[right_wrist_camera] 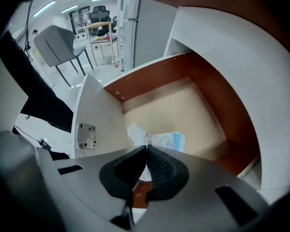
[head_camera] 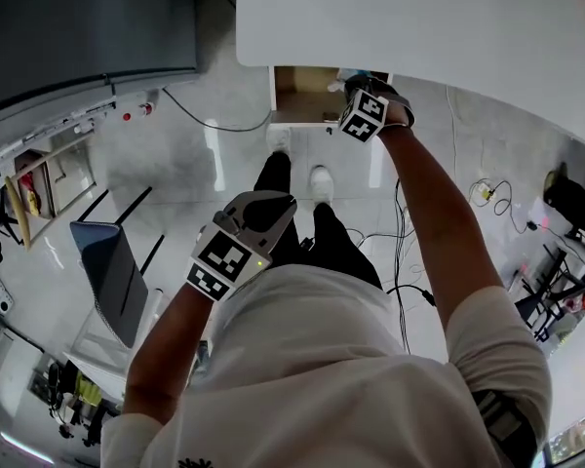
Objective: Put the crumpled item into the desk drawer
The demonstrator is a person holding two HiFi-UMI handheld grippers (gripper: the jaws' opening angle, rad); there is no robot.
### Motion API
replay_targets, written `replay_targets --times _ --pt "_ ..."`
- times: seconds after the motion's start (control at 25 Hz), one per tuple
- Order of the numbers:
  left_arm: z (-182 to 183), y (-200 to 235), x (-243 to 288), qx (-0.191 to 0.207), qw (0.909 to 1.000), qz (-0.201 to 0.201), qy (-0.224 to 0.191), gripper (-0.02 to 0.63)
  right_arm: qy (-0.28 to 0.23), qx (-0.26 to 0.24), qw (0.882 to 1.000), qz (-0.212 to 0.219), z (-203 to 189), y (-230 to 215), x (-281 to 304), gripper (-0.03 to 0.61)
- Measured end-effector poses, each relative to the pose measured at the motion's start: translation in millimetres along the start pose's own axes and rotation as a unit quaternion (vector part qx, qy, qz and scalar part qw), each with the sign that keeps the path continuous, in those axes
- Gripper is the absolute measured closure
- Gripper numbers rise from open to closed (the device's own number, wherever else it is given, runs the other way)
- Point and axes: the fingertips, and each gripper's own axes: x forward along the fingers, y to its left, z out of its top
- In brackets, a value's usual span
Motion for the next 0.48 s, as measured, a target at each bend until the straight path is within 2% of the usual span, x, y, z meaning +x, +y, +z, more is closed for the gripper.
replay_targets --times 0.28,0.48 --pt "-1 21 10 -0.022 0.9997 -0.008 -0.002 0.583 0.019 -0.024 0.999 0.018 1 2 35 0.549" --pt "-9 29 8 -0.031 0.9994 -0.012 0.003 0.583 0.027 -0.019 0.999 0.024 0 2 47 0.545"
